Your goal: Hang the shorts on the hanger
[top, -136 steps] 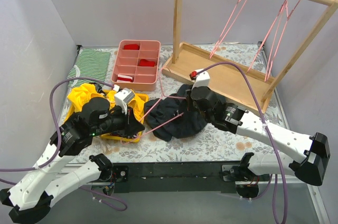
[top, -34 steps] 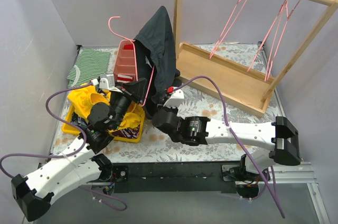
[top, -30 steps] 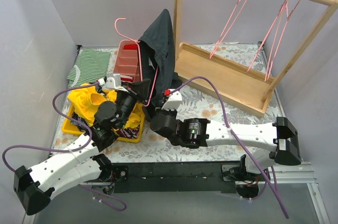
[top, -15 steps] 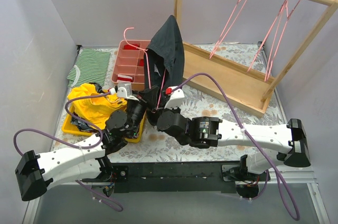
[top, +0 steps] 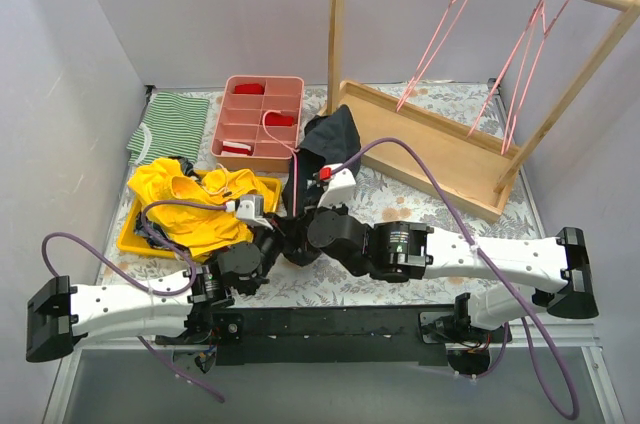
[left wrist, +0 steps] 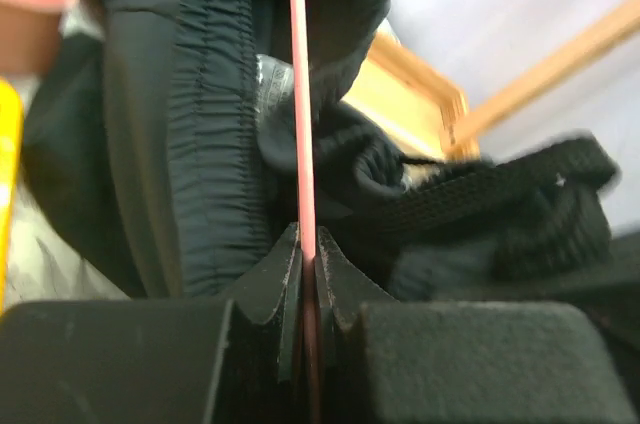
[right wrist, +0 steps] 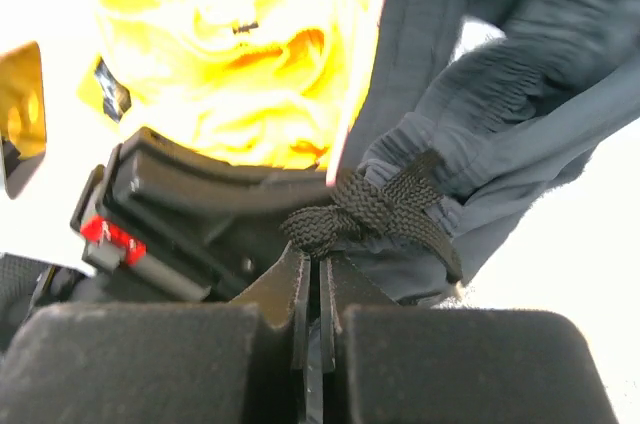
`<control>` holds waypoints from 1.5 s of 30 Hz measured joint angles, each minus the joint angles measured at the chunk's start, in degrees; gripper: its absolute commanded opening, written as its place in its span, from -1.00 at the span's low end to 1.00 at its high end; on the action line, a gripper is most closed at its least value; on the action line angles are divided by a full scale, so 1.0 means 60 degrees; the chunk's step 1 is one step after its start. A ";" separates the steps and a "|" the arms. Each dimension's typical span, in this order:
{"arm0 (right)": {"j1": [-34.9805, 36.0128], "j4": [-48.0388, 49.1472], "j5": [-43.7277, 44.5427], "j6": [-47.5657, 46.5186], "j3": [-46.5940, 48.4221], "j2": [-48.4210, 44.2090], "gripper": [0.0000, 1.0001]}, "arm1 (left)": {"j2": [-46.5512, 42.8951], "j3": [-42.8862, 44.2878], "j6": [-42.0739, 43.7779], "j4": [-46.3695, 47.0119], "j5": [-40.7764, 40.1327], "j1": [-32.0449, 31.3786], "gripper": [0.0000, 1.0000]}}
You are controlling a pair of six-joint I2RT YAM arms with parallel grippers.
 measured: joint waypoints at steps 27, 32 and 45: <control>-0.1315 0.1381 -0.2521 0.0608 -0.3490 0.0583 -0.97 | -0.0102 -0.0251 -0.5803 -0.6087 -0.0627 -0.1362 0.14; -0.1315 0.1388 -0.2630 0.0754 -0.3515 0.0437 -0.97 | -0.0408 0.0798 -0.5595 -0.7096 -0.0386 -0.0586 0.00; -0.1315 0.1384 -0.2710 0.0809 -0.3628 0.0182 -0.97 | 0.1315 0.1796 -0.3282 -0.6524 0.4320 0.3912 -0.34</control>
